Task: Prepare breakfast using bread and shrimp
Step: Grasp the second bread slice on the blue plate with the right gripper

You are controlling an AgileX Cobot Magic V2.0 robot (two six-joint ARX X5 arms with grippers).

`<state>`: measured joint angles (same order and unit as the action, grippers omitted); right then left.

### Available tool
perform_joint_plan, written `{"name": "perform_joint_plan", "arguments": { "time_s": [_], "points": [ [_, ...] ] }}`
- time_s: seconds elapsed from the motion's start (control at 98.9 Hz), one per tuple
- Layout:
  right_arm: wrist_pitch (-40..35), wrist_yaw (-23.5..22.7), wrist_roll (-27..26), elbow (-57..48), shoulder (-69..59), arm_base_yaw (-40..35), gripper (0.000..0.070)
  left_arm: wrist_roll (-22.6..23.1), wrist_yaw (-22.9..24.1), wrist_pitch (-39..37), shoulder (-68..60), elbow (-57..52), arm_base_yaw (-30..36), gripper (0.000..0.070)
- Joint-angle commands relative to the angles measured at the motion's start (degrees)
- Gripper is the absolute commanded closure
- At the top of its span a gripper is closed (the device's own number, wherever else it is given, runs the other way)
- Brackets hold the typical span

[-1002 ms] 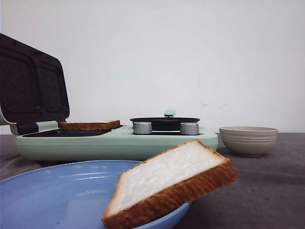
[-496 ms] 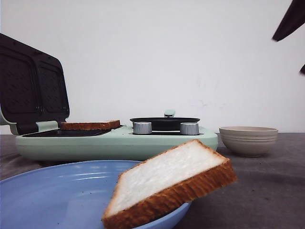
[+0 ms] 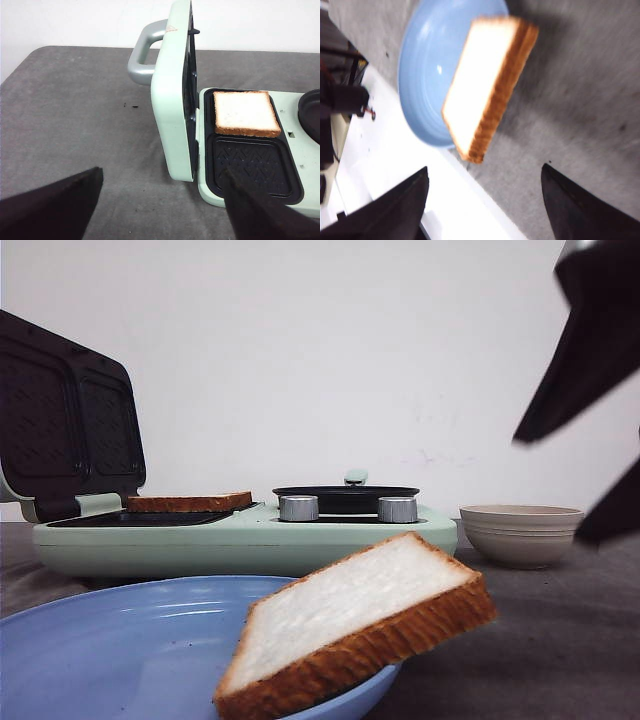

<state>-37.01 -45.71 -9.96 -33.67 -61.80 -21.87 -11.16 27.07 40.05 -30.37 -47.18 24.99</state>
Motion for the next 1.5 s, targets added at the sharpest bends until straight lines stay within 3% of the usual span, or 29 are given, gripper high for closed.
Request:
{"name": "perform_joint_plan", "arguments": {
  "time_s": [0.0,0.374,0.617,0.89,0.951,1.123,1.376,1.487],
  "points": [
    [2.3,-0.6,-2.3,0.7,-1.4,-1.7,0.0266,-0.3,0.1,-1.0,-0.2,-0.3,0.2,0.0265],
    [14.4,-2.2,-9.6,2.5,-6.9,-9.2,0.0266,-0.3,0.1,-1.0,-0.2,-0.3,0.2,0.0265],
    [17.1,-2.0,-10.0,2.5,-10.0,-10.4,0.0268,-0.3,0.1,-0.9,-0.2,-0.3,0.2,0.0265],
    [19.2,-2.3,-10.6,2.5,-12.5,-10.8,0.0316,-0.3,0.1,-0.9,-0.2,-0.3,0.2,0.0265],
    [19.5,-2.0,-10.5,2.5,-12.9,-11.2,0.0368,-0.3,0.1,-0.9,-0.2,-0.3,0.2,0.0265],
    [21.3,-2.1,-10.5,2.5,-13.1,-12.3,0.0696,-0.2,0.1,-0.9,-0.2,-0.3,0.2,0.0265],
    [23.2,-3.2,-10.8,2.5,-12.9,-12.3,0.0700,-0.1,0.1,-0.9,-0.2,-0.3,0.2,0.0265],
    [27.8,-5.3,-14.1,2.4,-12.9,-12.3,0.0700,-0.1,0.1,-0.9,-0.2,-0.3,0.2,0.0265]
  ]
}}
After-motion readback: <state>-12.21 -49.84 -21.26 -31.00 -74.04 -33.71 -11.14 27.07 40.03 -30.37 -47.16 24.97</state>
